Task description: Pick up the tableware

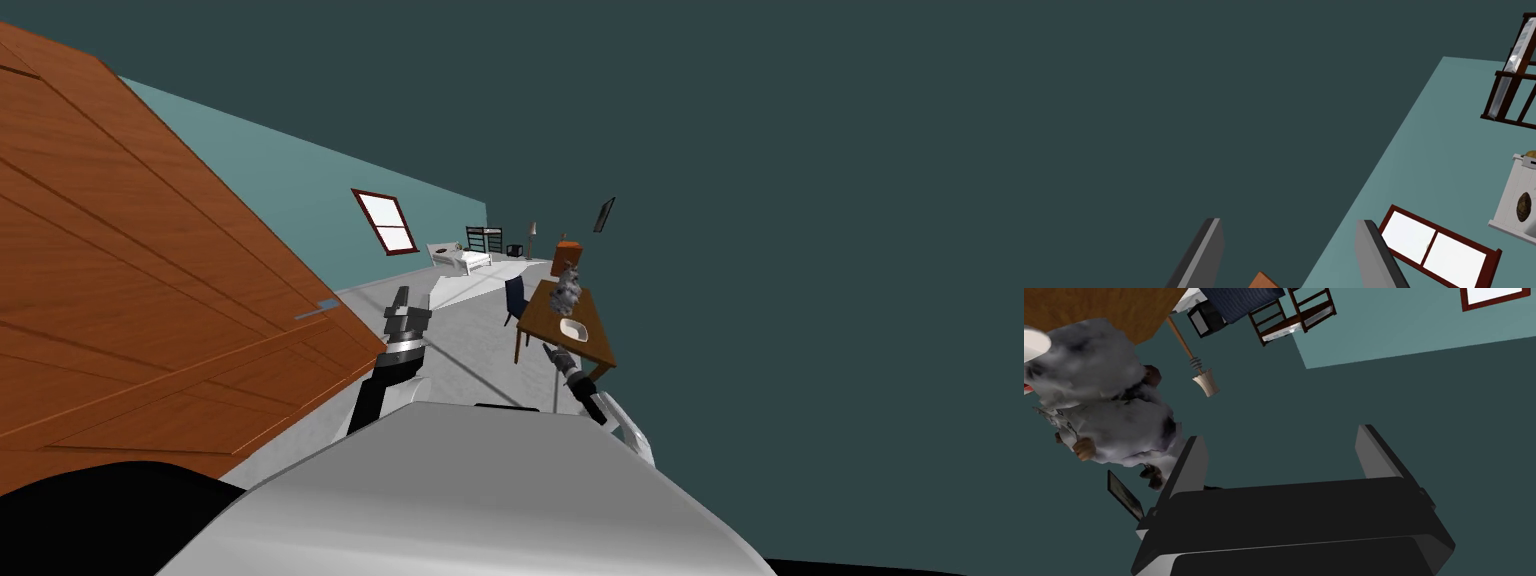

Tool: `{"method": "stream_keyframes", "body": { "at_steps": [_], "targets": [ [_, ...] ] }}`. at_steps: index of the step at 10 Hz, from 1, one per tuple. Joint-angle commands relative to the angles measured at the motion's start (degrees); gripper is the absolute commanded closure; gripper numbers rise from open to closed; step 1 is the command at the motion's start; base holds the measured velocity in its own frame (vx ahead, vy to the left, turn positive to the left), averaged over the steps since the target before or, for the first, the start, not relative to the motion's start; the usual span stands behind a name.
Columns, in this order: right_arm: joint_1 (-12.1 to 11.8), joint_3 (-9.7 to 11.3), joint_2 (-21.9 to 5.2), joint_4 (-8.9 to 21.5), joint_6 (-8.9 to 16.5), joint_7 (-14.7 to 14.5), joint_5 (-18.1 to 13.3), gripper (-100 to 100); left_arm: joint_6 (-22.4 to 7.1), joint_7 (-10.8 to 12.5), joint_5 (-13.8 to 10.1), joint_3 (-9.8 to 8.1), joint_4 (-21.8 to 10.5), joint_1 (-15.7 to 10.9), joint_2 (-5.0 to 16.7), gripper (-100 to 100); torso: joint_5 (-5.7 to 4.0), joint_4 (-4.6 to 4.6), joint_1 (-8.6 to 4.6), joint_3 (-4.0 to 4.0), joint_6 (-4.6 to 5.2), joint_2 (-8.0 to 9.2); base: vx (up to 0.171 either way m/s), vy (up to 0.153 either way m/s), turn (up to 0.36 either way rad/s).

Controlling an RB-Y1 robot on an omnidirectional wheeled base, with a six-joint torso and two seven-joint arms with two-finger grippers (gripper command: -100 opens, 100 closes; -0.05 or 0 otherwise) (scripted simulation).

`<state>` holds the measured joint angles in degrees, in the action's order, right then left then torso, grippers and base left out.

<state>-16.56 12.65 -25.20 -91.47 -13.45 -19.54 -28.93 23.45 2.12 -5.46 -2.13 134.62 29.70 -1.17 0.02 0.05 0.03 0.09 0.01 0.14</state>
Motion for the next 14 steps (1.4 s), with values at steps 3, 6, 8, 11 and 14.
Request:
{"method": "stream_keyframes", "body": {
  "at_steps": [3,6,8,11,14],
  "targets": [
    [2.18,1.09,-1.95,5.93,1.67,-2.88,-2.61,-100,0.00,0.00,0.00,0.00,0.00,0.00,0.00,0,-0.01,-0.01,-0.03,-0.03,-0.01,-0.05,-0.022,0.016,0.080],
    [4.82,2.47,-4.52,11.36,3.71,-6.61,-5.96,-100,0.00,0.00,0.00,-0.01,0.00,0.01,0.00,0,-0.02,-0.02,-0.09,-0.05,0.03,-0.08,-0.014,0.007,0.088],
    [6.18,3.11,-5.76,14.51,4.68,-8.47,-7.57,-100,0.00,0.00,0.00,-0.01,0.00,0.01,0.00,0,-0.02,-0.02,-0.09,-0.06,0.03,-0.11,-0.002,0.003,0.087],
    [7.55,3.74,-6.94,18.82,5.62,-10.33,-9.11,-100,0.00,0.00,0.00,0.00,0.00,0.01,0.00,0,-0.02,-0.03,-0.13,-0.09,0.00,-0.17,0.007,-0.005,0.087],
    [10.25,4.93,-9.13,24.03,7.37,-14.00,-12.03,-100,0.00,0.00,0.00,-0.01,0.00,0.01,0.01,0,-0.03,-0.05,-0.16,-0.11,0.04,-0.20,0.018,-0.012,0.096]
  ]
}}
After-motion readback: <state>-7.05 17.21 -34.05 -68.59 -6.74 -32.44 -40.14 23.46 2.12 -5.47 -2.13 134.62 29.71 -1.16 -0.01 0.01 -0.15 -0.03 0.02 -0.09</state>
